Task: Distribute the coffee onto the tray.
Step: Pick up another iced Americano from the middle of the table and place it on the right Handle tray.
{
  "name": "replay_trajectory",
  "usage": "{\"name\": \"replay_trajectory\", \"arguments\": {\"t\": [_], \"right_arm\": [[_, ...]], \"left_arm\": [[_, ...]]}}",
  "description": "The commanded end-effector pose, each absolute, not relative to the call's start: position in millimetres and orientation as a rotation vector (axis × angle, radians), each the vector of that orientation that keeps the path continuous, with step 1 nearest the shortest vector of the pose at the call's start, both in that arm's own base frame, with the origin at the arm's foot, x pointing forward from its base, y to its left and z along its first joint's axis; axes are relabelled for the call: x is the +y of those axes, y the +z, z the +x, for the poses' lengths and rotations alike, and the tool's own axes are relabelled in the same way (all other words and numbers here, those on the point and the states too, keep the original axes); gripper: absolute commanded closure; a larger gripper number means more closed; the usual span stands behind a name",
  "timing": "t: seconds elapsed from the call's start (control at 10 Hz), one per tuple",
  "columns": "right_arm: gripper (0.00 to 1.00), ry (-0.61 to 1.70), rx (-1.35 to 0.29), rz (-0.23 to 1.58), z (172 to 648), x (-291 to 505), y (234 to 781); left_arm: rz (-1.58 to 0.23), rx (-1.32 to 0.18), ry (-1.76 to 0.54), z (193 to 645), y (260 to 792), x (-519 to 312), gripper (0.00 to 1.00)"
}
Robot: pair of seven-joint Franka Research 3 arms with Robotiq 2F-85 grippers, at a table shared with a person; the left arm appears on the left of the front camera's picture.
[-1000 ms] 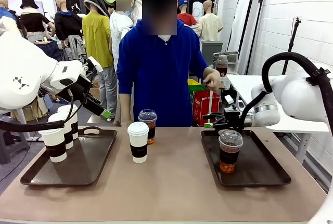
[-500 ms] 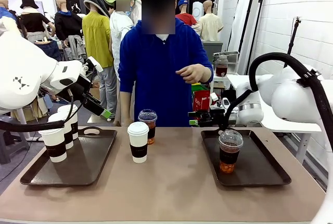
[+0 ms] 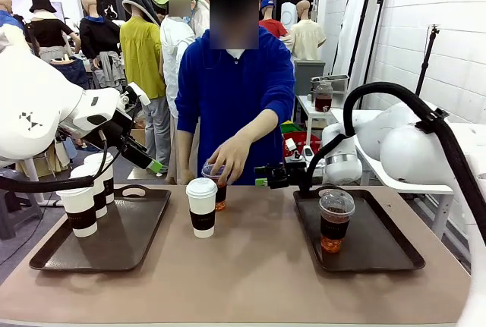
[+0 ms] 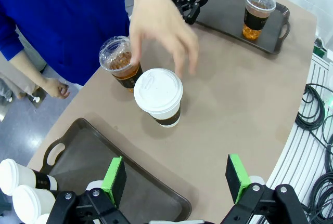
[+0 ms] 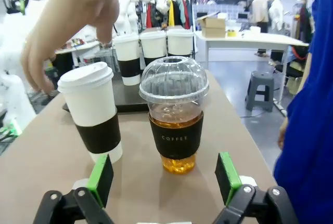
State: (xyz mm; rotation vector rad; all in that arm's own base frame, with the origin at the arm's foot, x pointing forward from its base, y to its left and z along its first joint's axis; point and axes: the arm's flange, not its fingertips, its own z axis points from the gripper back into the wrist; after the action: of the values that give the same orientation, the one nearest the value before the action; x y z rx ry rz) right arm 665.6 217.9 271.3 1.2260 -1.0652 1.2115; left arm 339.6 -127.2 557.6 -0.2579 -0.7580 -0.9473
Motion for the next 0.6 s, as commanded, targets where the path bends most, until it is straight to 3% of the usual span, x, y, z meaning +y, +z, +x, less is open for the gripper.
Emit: {"name": "replay_trajectory", "arguments": {"t": [0.0,0.5], "right_arm": [[0.00,1.200,-1.048,1.236,681,236,268],[0.00,1.169,-1.106,1.227,671,185,268]], "left_arm": [[-0.261,-0.758,-0.945,340,557,-126,0.00],[-0.261,-0.758,-0.945,340,557,-126,0.00]]}}
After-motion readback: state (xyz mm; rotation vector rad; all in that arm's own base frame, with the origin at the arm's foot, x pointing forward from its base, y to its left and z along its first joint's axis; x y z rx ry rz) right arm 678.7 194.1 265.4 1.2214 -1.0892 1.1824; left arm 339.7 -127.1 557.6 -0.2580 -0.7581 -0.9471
